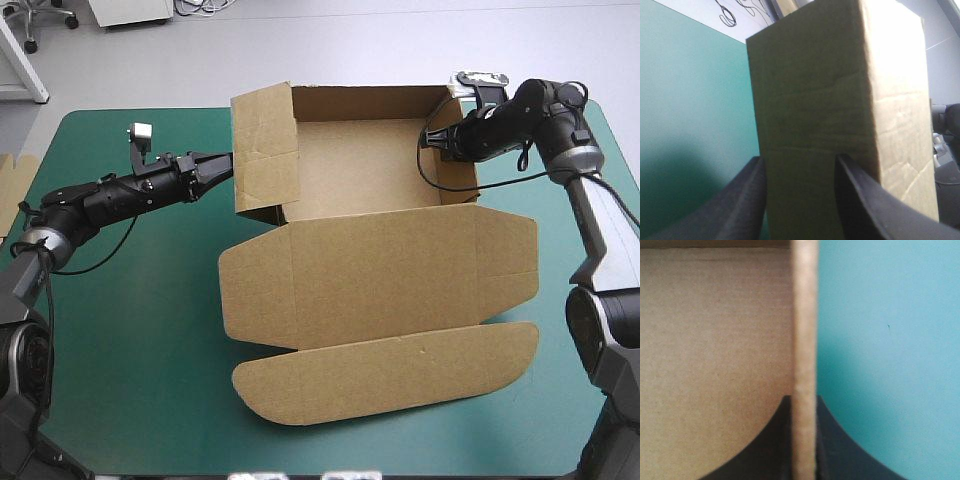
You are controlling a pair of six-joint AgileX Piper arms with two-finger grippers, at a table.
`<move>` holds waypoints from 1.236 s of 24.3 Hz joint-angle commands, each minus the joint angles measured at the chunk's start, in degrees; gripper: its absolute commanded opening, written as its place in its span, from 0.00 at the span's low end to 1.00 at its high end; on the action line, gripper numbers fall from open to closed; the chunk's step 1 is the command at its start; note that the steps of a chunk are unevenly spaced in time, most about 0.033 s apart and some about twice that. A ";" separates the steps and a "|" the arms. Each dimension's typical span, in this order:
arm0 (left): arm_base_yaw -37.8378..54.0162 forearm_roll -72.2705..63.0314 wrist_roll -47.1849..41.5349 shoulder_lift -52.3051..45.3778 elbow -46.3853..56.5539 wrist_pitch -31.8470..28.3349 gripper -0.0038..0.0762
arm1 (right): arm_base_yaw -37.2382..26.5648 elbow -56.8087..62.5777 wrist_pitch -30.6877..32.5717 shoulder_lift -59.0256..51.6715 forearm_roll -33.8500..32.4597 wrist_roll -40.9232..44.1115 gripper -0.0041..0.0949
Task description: Fold the box
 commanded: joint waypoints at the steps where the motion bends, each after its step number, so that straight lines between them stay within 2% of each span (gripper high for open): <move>1: -1.98 -5.82 -0.40 -2.92 -2.04 7.49 0.45 | -0.25 -1.85 -2.31 -3.13 1.88 0.48 0.03; 6: -3.44 -9.10 -0.55 -2.92 -2.04 7.49 0.49 | -0.25 -1.85 -2.48 -3.13 1.78 0.48 0.03; 12: -3.84 -9.22 -1.22 -2.92 -2.04 7.49 0.60 | -0.25 -1.85 -2.48 -3.13 1.78 0.48 0.03; 30: -6.09 -6.35 -2.35 -4.87 -6.06 6.82 0.60 | -0.25 -1.85 -1.88 -3.13 1.78 0.61 0.03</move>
